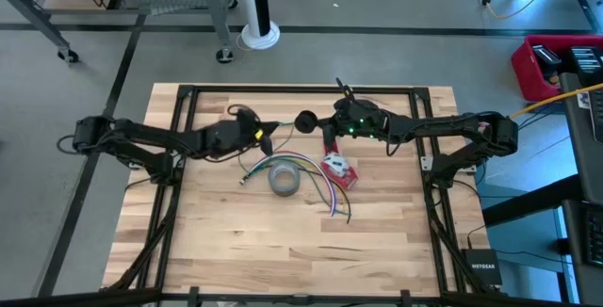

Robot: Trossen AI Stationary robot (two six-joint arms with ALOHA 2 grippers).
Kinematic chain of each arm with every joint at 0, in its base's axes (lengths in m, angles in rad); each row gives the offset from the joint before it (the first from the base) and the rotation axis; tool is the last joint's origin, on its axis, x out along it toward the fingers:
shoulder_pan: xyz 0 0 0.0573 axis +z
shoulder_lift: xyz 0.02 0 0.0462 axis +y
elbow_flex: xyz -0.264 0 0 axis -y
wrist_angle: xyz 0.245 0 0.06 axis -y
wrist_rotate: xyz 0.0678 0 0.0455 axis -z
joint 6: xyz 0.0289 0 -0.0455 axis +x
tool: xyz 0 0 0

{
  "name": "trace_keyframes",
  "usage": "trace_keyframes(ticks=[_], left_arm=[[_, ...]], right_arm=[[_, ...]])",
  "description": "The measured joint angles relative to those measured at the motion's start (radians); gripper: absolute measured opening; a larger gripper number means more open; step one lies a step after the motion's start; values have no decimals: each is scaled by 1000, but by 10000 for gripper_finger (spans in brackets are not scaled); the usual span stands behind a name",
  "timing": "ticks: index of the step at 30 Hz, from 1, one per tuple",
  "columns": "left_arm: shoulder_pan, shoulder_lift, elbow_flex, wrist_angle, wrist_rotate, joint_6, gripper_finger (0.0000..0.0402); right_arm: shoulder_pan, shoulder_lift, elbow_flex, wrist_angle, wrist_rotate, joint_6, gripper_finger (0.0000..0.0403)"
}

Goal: Coil cords
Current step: Coil the green wire onto the black spool

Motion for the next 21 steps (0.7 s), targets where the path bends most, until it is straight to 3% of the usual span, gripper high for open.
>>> trace_keyframes(ticks=[5,12,21], left_arm=[[51,0,117,-231,126,-129,0],[117,16,238,-334,162,-193,0],[145,256,390,-342,349,-264,0]], right_arm=[[0,0,0,-20,26,0,3],[0,0,0,-37,7,1,3],[0,39,-2,-80,16,1,3]])
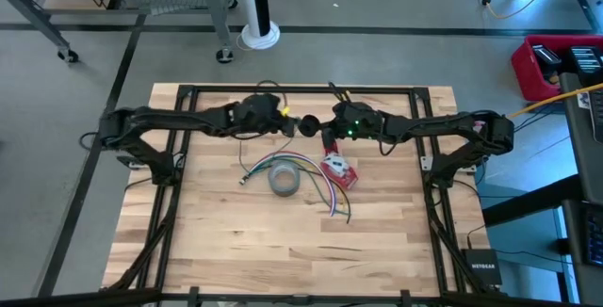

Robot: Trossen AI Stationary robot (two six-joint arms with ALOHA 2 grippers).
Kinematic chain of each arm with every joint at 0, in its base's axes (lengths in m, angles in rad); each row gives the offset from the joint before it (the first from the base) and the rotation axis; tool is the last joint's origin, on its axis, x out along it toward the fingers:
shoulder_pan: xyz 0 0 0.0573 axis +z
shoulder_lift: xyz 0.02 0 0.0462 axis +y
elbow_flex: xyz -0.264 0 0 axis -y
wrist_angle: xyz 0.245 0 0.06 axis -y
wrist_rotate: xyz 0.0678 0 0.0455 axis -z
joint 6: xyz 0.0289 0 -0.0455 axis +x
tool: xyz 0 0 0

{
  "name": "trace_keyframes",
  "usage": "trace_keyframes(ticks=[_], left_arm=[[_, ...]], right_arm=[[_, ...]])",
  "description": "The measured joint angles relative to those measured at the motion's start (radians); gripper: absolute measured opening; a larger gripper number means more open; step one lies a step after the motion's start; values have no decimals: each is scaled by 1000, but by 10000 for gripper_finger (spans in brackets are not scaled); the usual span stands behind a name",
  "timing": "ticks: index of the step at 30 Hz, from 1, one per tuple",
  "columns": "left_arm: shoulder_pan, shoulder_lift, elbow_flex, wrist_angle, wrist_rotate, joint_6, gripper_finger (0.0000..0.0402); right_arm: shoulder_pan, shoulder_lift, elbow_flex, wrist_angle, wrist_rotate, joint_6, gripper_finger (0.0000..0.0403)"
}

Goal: Coil cords
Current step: Coil the green wire onto the black spool

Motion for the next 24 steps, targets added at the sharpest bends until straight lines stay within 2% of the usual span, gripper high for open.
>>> trace_keyframes(ticks=[3,7,15,24], left_arm=[[0,46,50,-51,43,28,0],[12,38,99,-176,-9,60,0],[72,-6,129,-317,-19,32,0],[98,-6,129,-335,-16,-49,0]], right_arm=[[0,0,0,-47,32,-1,3],[-1,0,0,-61,45,-2,3],[0,0,1,-27,50,-18,3],[0,0,1,-15,54,-20,3]])
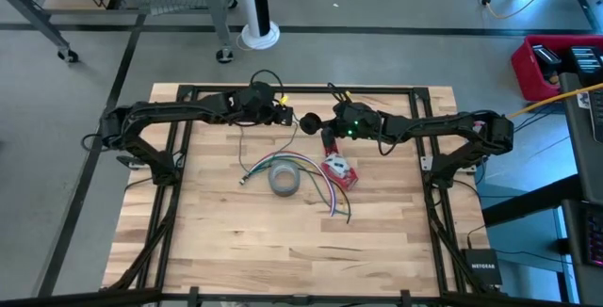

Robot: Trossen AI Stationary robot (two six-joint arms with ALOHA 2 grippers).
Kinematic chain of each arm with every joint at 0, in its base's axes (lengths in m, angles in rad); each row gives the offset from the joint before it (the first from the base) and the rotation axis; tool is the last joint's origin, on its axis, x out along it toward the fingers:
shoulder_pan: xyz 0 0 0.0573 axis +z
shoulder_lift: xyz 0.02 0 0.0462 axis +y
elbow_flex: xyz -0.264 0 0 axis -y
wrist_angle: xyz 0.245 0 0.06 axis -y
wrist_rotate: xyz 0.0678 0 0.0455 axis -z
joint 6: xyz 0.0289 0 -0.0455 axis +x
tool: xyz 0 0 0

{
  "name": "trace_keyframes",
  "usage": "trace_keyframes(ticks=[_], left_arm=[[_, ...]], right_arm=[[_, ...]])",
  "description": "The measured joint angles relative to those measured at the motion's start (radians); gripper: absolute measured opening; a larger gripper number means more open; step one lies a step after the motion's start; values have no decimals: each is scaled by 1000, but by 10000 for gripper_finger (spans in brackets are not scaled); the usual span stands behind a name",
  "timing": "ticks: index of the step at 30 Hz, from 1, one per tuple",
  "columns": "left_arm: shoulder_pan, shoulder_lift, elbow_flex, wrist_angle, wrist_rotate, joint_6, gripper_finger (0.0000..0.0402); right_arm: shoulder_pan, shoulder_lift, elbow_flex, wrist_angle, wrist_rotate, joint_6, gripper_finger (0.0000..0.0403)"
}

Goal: Coil cords
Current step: Coil the green wire onto the black spool

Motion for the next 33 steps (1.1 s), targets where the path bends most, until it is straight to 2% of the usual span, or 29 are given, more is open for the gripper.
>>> trace_keyframes(ticks=[8,17,20,33], left_arm=[[42,4,0,28,2,-58,0],[59,63,-1,199,5,-78,0],[61,86,-1,232,48,-107,0],[44,79,-1,106,210,-164,0]], right_arm=[[0,0,0,4,-1,-5,3],[0,0,1,-3,-7,-5,3],[0,0,1,-9,-8,-5,3],[0,0,0,-78,127,-8,3]])
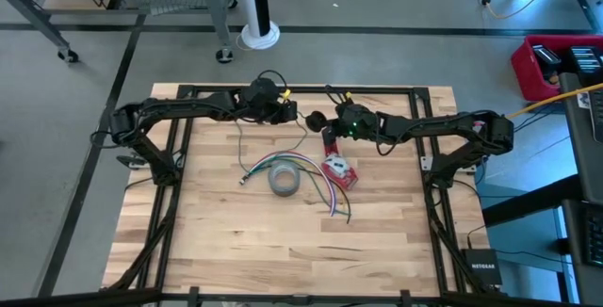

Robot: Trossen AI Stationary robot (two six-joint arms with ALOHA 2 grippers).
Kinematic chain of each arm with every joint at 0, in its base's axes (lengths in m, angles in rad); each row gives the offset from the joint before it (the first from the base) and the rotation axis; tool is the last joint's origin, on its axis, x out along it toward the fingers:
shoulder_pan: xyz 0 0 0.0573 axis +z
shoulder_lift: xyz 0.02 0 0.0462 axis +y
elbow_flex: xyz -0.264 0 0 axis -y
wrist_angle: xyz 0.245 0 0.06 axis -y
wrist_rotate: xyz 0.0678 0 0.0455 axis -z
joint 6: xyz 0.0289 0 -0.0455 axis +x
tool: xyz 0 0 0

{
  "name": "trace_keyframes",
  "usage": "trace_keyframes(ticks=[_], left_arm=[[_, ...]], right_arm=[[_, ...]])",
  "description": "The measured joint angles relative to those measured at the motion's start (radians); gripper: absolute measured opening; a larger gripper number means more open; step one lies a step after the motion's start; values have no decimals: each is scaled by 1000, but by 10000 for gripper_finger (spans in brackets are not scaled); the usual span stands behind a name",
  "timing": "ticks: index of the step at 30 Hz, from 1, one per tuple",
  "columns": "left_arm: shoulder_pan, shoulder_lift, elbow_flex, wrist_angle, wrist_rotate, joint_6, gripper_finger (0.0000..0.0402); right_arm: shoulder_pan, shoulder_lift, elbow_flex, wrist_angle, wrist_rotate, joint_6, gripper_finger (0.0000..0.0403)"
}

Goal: Coil cords
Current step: Coil the green wire onto the black spool

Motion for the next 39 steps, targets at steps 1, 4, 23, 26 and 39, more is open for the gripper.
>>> trace_keyframes(ticks=[1,4,23,26,39], left_arm=[[0,0,0,-3,17,-12,0],[-7,0,0,3,31,-48,0],[-17,91,0,271,34,-179,0],[-12,92,0,308,36,-182,0],[-32,87,0,349,61,-179,0]], right_arm=[[0,0,0,0,12,0,3],[0,0,0,7,38,-5,3],[-1,0,0,28,-79,-23,3],[-1,0,0,29,-120,-23,3],[-1,0,0,88,-206,2,3]])
